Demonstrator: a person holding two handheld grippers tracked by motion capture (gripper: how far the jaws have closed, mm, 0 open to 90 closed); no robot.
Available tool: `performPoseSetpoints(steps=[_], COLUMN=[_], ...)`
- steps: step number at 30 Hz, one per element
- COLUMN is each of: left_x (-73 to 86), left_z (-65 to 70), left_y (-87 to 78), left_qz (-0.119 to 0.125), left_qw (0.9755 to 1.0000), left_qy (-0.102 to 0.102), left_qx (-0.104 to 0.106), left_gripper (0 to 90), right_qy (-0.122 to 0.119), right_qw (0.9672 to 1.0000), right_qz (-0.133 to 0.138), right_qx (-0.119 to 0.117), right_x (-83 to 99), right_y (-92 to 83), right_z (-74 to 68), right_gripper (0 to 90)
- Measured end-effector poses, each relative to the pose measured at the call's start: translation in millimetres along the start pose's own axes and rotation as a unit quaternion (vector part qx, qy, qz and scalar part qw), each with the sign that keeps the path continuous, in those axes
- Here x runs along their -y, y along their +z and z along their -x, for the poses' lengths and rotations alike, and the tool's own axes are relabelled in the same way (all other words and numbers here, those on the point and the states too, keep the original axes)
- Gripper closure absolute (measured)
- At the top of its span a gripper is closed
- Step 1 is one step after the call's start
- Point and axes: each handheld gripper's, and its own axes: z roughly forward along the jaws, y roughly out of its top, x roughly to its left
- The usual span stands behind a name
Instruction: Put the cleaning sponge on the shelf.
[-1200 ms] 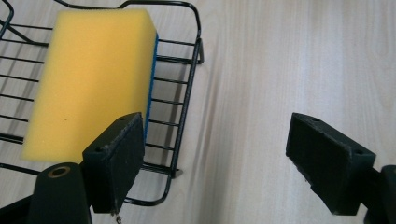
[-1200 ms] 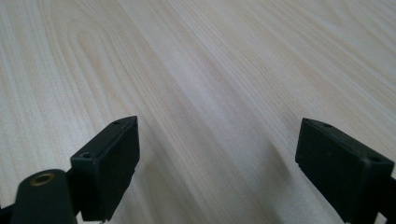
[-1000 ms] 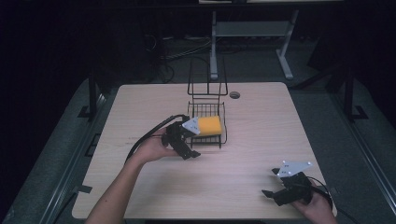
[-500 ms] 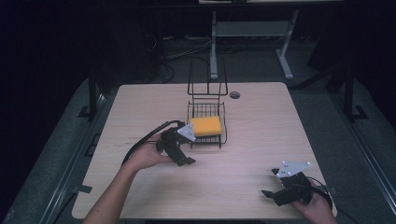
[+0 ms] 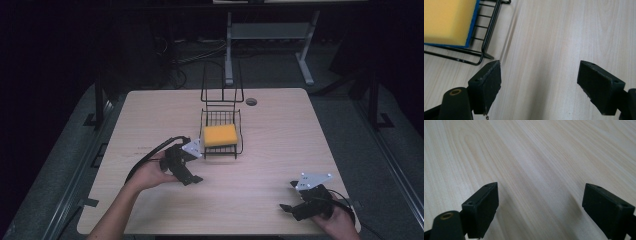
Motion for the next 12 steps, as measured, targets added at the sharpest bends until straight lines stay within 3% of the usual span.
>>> performPoseSetpoints(steps=[12], left_x=[19.7], left_z=[17.0], left_y=[-7.0], left_qz=[0.001], left_qw=[1.0], left_qy=[-0.008], left_qx=[-0.004], left_gripper=[18.8], right_qy=[0.0], right_qw=[1.0], right_qz=[0.001], right_qx=[-0.002], right_x=[-2.1], right_y=[1.7], right_z=[-2.6], right_gripper=[13.4])
